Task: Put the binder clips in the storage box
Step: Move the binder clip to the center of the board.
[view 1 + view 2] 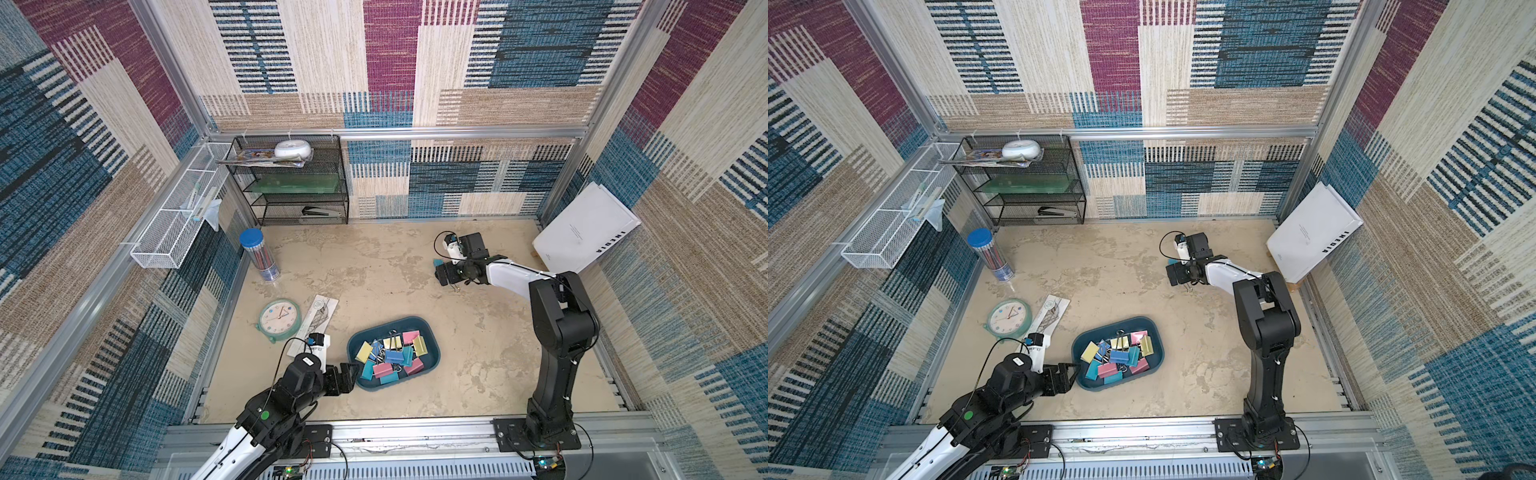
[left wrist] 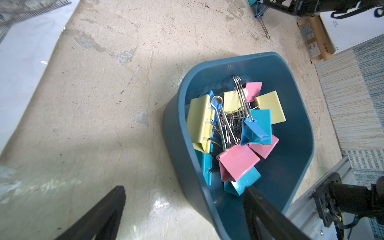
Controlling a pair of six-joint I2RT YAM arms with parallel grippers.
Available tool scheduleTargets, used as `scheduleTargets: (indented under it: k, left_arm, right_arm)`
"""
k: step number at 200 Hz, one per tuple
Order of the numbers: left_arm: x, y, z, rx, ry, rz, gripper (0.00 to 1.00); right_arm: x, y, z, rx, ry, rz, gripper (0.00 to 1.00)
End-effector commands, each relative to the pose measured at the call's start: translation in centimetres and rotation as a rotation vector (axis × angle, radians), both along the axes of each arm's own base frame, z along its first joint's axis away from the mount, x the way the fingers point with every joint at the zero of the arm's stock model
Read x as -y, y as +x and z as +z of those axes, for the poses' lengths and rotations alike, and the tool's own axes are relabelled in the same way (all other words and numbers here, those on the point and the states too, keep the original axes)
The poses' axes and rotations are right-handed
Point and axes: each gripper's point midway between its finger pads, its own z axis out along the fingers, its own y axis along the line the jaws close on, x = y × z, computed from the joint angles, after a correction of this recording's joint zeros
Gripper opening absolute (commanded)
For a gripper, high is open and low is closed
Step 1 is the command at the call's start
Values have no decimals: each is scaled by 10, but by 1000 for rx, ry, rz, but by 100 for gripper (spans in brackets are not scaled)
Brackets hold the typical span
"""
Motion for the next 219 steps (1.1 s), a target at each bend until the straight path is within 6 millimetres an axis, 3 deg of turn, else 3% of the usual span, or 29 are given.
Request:
scheduleTargets:
  k: [1,16,31,47,68,76,109,144,194,219]
  left_arm:
    - [0,3,3,14,-1,9,92]
    - [-1,3,2,13,0,9,92]
    - [0,3,3,15,-2,9,92]
    - [0,3,3,13,-1,9,92]
    - [-1,3,3,14,-1,9,92]
    - [-1,3,3,15,-1,8,92]
    - [0,2,2,13,0,7,92]
    - [0,3,3,14,-1,7,92]
    - [0,3,4,17,-5,6,92]
    - [0,3,3,16,-4,4,92]
  right_arm:
    - [-11,2,32,29,66,25,99]
    - [-11,7,45,33,67,18,98]
    - [-10,12,52,27,84,8,86]
    - [-12,18,48,-10,106,4,57]
    - [-15,21,32,-71,108,8,11]
    - [-13,21,28,-76,110,-1,4]
    - [-12,18,15,-105,147,-7,0]
    - [-10,9,15,-117,158,-2,0]
    - [2,-27,14,-121,165,-32,0]
    - [-3,-52,12,-146,202,14,0]
